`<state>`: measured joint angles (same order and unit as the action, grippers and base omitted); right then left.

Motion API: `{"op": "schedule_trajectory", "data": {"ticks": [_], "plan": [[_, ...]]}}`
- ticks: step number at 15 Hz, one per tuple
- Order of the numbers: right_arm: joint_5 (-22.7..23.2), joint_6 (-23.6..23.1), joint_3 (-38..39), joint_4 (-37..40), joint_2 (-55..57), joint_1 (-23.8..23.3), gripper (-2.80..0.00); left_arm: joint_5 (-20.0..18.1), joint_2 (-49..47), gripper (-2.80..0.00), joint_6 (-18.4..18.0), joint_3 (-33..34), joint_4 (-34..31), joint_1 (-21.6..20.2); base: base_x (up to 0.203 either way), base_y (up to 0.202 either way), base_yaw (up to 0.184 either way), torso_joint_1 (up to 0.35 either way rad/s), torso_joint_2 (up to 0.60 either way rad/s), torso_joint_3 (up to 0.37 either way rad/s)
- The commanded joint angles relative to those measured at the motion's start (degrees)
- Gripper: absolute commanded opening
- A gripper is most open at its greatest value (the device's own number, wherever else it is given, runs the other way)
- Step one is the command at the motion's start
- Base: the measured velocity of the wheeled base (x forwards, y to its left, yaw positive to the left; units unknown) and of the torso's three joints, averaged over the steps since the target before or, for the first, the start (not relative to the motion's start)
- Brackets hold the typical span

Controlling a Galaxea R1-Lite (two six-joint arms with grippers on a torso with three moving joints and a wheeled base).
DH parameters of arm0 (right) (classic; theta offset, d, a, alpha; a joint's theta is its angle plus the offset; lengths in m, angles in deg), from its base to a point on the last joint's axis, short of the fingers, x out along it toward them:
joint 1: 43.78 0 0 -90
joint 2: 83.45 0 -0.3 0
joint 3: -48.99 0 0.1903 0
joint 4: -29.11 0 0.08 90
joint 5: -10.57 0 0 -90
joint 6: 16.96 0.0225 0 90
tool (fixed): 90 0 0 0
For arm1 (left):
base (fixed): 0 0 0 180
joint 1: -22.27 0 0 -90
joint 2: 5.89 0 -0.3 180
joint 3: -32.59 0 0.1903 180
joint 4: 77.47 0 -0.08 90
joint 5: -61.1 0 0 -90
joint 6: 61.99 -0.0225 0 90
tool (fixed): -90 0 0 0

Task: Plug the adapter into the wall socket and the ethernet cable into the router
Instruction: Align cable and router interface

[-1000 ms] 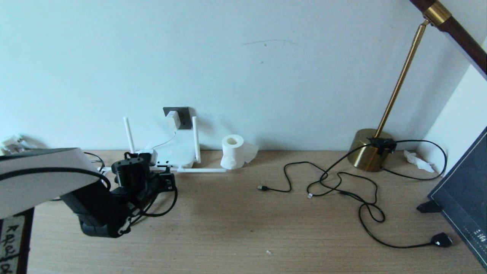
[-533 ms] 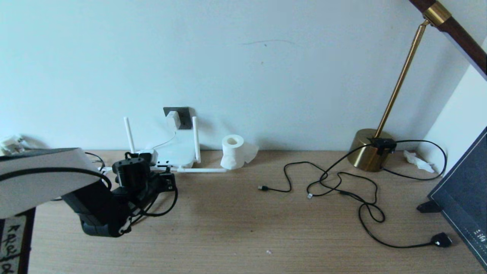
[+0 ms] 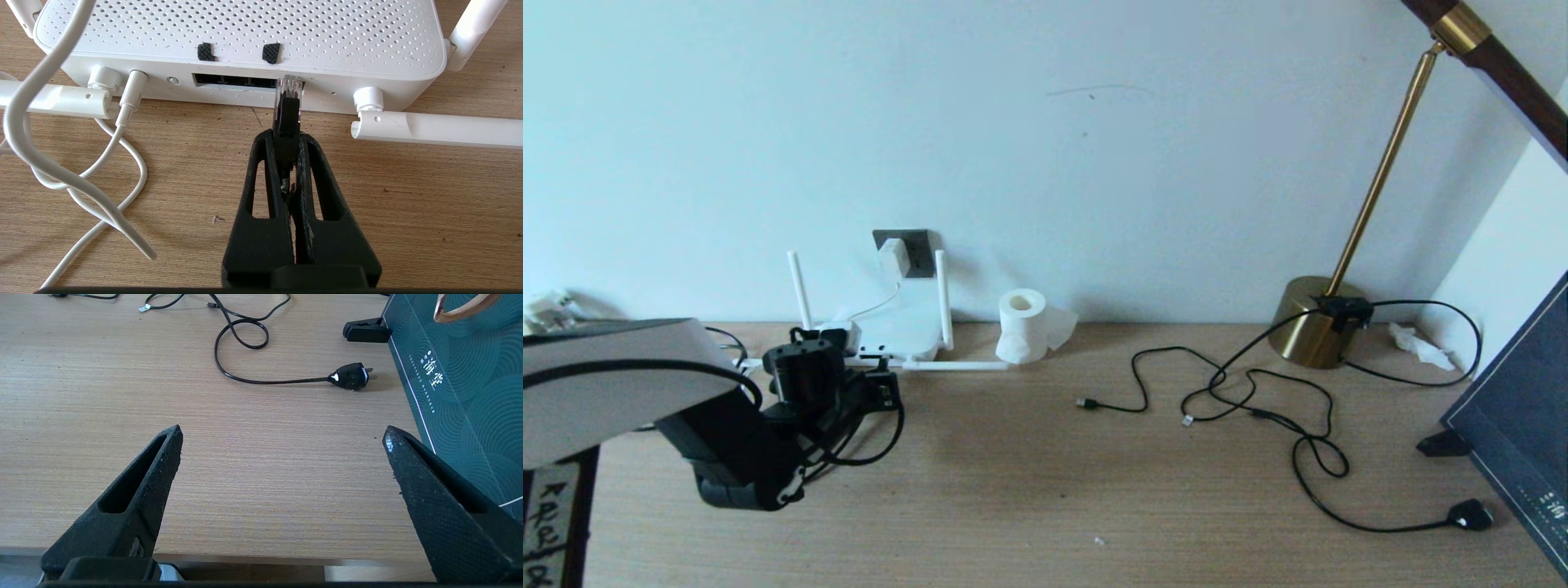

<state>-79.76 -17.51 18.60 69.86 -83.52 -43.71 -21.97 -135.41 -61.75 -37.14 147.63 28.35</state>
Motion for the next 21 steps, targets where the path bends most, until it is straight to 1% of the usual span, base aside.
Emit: {"op": "schedule_trajectory", "data": {"ticks": [1, 21], "plan": [[0.0, 0.0, 0.0, 0.1, 0.1, 0.0, 0.0, 0.1, 0.1, -2.8, 0.0, 0.2, 0.1, 0.0, 0.0, 0.0, 0.0, 0.0, 0.0, 0.0], [0.0, -0.1, 0.0, 0.1, 0.1, 0.0, 0.0, 0.1, 1.5, -2.8, 0.0, 1.8, 0.3, -0.2, 0.0, 0.0, 0.0, 0.0, 0.0, 0.0]]}}
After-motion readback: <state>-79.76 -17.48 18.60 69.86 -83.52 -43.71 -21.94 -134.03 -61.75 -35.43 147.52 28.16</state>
